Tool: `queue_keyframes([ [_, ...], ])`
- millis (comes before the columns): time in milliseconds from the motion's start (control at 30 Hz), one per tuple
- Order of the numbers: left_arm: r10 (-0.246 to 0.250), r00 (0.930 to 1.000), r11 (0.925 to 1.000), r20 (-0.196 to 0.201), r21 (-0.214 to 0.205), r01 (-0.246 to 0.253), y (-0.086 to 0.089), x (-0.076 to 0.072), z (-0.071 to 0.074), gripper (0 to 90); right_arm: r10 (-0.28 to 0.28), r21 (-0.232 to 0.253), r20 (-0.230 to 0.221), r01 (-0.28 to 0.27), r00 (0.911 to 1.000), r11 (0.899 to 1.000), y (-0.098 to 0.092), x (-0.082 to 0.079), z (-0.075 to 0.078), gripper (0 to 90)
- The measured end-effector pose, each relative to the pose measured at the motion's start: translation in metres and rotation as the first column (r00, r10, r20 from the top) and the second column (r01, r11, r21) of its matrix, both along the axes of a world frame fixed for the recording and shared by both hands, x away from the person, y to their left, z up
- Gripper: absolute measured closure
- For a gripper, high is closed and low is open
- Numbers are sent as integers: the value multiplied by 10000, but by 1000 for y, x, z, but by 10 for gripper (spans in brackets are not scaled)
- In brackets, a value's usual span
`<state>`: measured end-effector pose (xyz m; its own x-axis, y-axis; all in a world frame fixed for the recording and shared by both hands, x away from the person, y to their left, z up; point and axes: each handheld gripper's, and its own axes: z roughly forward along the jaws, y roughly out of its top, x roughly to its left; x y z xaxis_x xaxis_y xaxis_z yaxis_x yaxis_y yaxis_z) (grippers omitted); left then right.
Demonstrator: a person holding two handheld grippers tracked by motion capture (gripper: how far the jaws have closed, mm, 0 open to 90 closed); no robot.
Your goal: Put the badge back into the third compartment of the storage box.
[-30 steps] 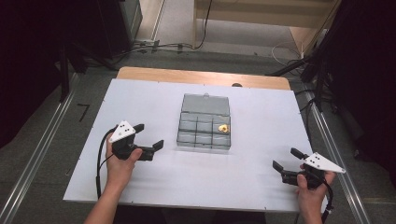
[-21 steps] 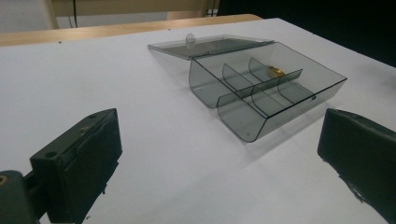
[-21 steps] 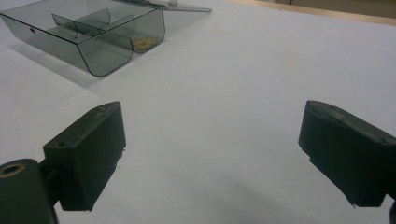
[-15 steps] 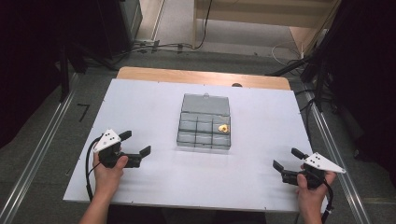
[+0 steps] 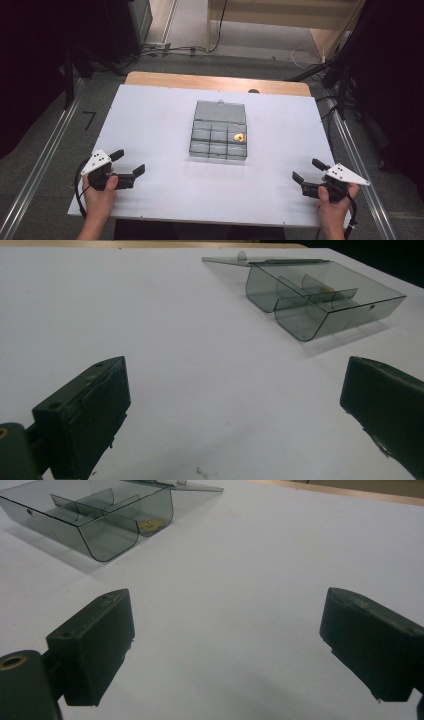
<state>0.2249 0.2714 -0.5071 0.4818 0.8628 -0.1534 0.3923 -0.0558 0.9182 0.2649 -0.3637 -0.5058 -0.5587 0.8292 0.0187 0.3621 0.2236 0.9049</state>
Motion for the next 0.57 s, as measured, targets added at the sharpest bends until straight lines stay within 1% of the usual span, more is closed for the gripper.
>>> queue_keyframes([
  [67, 35, 10000, 10000, 34, 88, -35, 3, -2, -1, 1, -9, -28, -10, 9, 10000, 10000, 0, 0, 0, 59],
  [100, 42, 10000, 10000, 73, 50, -42, 4, -3, -1, 1, -10, -35, -20, 10, 10000, 10000, 0, 0, 0, 59],
  [200, 111, 9997, 9998, 237, 150, -114, 9, -5, 0, 1, -33, -25, -2, 33, 10000, 10000, 0, 0, 0, 59],
  [300, 306, 9993, 9995, 229, -4, -306, 16, -7, -1, 0, -115, 47, -27, 115, 9999, 9999, -1, -1, 0, 59],
  [333, 429, 9989, 9991, 164, -36, -428, 19, -7, -1, 1, -122, 67, -20, 122, 9999, 9999, -1, -1, 0, 59],
  [400, 639, 9978, 9979, 159, -88, -637, 22, -8, -2, 1, -133, 99, -8, 133, 9999, 9999, -1, -1, 0, 59],
  [467, 680, 9976, 9975, 154, -179, -677, 25, -9, -2, 1, -139, 121, -23, 139, 9999, 9998, -2, -1, 0, 59],
  [567, 697, 9974, 9975, 177, -114, -695, 24, -8, -3, 1, -130, 97, -14, 130, 9999, 9999, -2, -1, 0, 59],
])
